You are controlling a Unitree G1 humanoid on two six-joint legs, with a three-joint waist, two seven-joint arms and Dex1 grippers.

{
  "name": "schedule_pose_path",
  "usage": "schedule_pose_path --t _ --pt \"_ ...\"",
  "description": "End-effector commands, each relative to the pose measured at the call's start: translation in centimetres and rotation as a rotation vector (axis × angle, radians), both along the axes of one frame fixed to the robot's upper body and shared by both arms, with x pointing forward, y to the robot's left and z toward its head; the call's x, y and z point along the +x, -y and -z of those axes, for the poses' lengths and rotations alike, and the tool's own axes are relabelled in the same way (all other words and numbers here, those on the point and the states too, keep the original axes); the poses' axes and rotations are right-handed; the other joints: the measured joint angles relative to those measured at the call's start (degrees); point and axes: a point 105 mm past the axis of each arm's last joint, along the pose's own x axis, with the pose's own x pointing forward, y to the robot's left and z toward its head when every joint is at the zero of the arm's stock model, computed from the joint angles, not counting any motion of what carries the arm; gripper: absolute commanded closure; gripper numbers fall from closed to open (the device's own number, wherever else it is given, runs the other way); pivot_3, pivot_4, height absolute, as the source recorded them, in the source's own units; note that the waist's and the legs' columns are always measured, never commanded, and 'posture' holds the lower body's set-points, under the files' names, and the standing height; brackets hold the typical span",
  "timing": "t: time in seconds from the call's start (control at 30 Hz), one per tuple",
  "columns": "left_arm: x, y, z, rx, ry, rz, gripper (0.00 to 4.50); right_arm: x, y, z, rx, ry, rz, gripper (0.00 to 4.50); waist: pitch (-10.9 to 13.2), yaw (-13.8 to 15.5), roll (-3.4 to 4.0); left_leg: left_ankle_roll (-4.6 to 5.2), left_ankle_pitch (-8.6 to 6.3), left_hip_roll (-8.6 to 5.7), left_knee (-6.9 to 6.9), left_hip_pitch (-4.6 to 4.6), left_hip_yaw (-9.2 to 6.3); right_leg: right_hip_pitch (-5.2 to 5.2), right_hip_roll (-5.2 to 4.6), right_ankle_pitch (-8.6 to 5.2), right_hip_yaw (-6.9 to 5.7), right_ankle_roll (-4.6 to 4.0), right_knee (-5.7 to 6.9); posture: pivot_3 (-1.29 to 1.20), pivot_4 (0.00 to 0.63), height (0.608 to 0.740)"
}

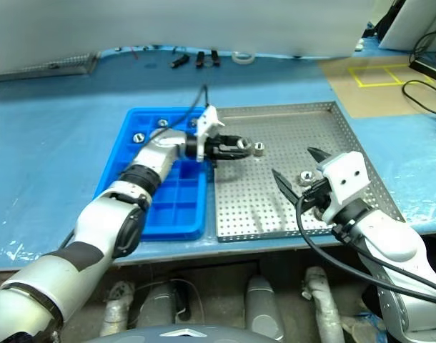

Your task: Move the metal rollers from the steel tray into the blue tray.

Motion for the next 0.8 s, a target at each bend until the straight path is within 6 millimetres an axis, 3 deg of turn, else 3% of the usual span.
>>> schedule_pose_path --t 0.03,0.17,0.37,0.53,0.8 --pt "-0.7 -2.9 -1.1 -0.027 0.033 -0.044 2.81 1.2 -1.8 -0.9 -0.006 0.029 -0.139 0.0 0.0 0.5 0.01 -0.01 0.01 0.04 -0.01 0.05 0.0 0.02 0.0 0.0 0.01 -0.01 0.01 -0.26 0.15 0.74" --pt "-1.3 -6.7 -1.0 0.001 0.047 -0.176 2.81 3.0 -3.6 -1.3 -0.006 0.026 -0.28 0.0 0.1 3.3 0.04 -0.19 0.12 0.08 -0.11 0.05 0.02 -0.01 0.02 0.04 -0.12 -0.07 0.11 -0.12 0.15 0.74" --pt "-3.5 -10.7 0.3 0.03 0.007 -0.324 2.81 4.7 -6.9 -1.2 -0.016 0.007 -0.483 0.0 0.1 7.5 0.07 -0.25 0.15 0.11 -0.22 0.06 0.0 0.0 0.0 0.03 -0.19 -0.09 0.15 0.08 0.15 0.74" --pt "-5.2 -11.8 1.3 0.043 -0.021 -0.392 2.81 5.2 -8.3 -1.2 -0.012 0.007 -0.568 0.0 0.1 10.9 0.06 -0.37 0.22 0.1 -0.25 -0.06 -0.09 0.0 0.0 0.03 -0.42 -0.09 0.2 0.15 0.15 0.74" --pt "-6.8 -11.9 3.1 0.068 -0.067 -0.427 2.81 5.5 -9.1 -1.0 -0.019 0.005 -0.617 0.0 0.1 11.8 0.06 -0.79 0.47 0.11 -0.28 0.07 -0.26 -0.19 0.02 0.0 -0.41 -0.06 0.84 0.19 0.15 0.74"
